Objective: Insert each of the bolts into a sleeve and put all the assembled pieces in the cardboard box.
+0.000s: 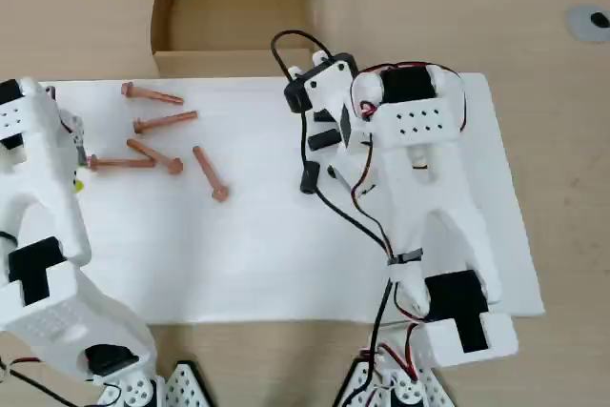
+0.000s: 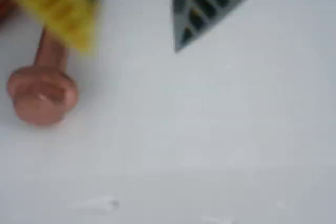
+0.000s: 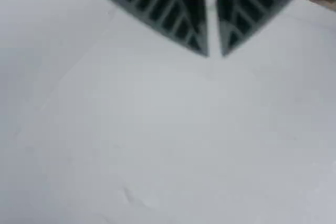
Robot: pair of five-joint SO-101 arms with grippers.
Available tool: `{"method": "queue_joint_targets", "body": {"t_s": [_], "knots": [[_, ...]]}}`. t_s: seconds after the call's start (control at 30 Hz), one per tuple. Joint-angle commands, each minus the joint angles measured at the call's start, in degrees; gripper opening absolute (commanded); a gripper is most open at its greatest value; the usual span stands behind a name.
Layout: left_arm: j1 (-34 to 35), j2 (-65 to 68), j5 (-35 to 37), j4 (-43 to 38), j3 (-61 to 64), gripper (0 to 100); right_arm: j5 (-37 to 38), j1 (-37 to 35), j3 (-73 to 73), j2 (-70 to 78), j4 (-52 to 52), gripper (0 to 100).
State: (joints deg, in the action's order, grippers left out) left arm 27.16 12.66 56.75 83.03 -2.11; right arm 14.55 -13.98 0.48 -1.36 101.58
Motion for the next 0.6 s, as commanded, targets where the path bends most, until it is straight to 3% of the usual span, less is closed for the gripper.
{"method": "queue_joint_targets", "body": {"t_s": [0.0,0.2,0.57], "knots": [[-1.76,-0.22,-0.35,-0.18,-2.2,19,0.44,-0.75,-0.04,-0.31,0.88,0.9],[-2.73,-0.13,-0.35,-1.32,-1.93,19,0.44,-0.75,-0.04,-0.31,0.88,0.9],[-2.9,-0.13,-4.84,-11.69,6.15,19,0.44,-0.75,-0.13,-0.31,0.88,0.9]]}}
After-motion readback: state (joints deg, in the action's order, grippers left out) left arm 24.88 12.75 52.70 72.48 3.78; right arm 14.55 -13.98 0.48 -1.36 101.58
